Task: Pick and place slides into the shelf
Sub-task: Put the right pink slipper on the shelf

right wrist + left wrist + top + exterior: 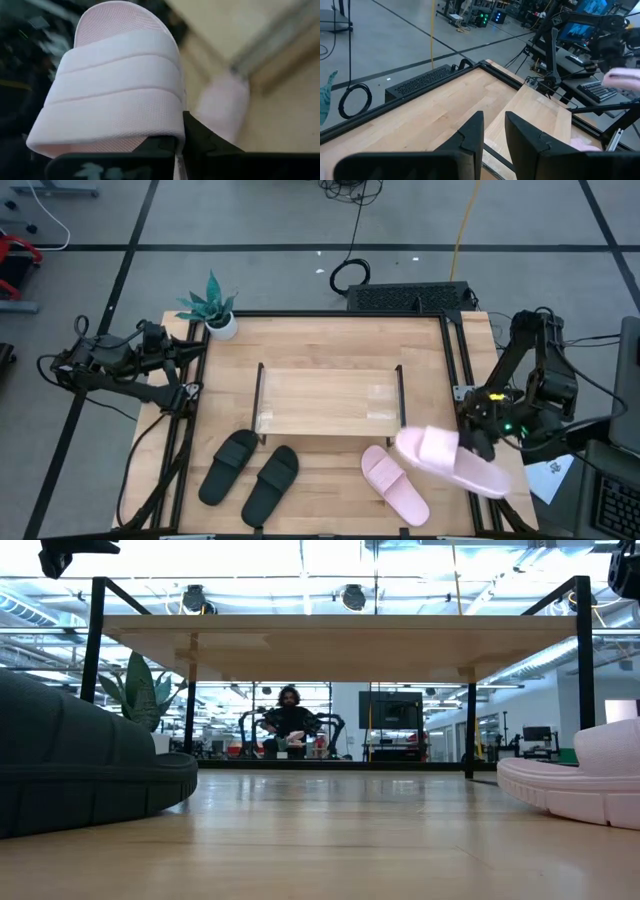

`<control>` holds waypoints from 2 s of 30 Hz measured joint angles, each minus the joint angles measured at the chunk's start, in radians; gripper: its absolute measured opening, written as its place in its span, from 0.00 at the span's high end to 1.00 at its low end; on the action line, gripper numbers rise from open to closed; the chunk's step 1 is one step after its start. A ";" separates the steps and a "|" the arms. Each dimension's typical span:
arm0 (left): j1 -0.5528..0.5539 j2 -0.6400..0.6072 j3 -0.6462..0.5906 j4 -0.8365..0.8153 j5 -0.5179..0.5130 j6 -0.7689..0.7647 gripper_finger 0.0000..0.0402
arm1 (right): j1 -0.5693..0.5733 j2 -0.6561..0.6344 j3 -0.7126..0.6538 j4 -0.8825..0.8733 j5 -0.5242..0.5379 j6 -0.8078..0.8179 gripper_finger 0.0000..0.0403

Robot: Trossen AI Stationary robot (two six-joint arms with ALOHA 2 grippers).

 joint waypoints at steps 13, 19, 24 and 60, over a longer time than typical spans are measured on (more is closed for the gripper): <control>0.000 0.000 0.000 0.000 0.000 -0.010 0.81 | -0.310 0.009 0.000 0.395 0.508 -0.707 1.00; 0.000 0.000 0.000 0.000 0.000 -0.031 0.81 | -0.513 0.092 0.000 0.855 0.506 -1.112 1.00; 0.000 0.000 0.000 0.000 0.000 -0.036 0.81 | -0.606 0.181 0.000 0.984 0.522 -1.206 1.00; 0.000 0.000 0.000 0.000 -0.125 -0.125 0.81 | -0.635 0.426 -0.111 2.228 0.819 -2.101 1.00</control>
